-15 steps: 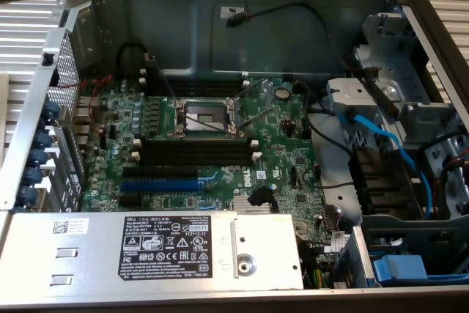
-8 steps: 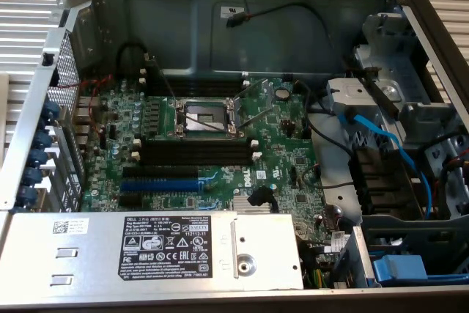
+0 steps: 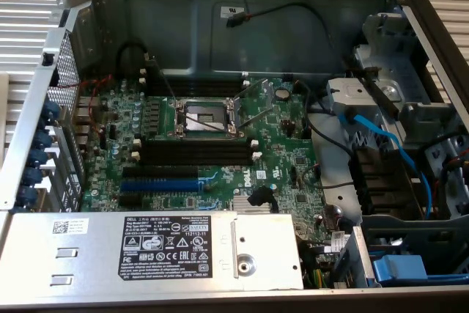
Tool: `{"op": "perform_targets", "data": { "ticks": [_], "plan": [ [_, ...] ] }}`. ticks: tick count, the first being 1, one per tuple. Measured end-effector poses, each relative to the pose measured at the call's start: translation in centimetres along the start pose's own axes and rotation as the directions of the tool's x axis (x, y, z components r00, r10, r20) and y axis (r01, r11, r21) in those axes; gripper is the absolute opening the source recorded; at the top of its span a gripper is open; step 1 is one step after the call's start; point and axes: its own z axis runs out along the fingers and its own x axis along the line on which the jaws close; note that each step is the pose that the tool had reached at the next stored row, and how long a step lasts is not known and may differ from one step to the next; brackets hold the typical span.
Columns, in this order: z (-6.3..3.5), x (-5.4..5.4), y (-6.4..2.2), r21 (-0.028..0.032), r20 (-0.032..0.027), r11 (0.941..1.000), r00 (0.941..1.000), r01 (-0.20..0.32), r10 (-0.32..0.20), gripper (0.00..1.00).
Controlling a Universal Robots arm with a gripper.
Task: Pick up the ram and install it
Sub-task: 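Pick up the ram and move it above insertion slot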
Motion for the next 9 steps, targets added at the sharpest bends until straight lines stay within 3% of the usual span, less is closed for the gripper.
{"op": "perform_targets", "data": {
  "ticks": [7, 9],
  "plan": [
    [-0.38, 0.8, -3.03, -0.0001, 0.0, 1.0, 1.0, 0.0, 0.0, 0.12],
    [-0.43, 0.9, -3.55, 0.0, 0.0001, 1.0, 1.0, -0.002, 0.002, 0.12]
  ]
}}
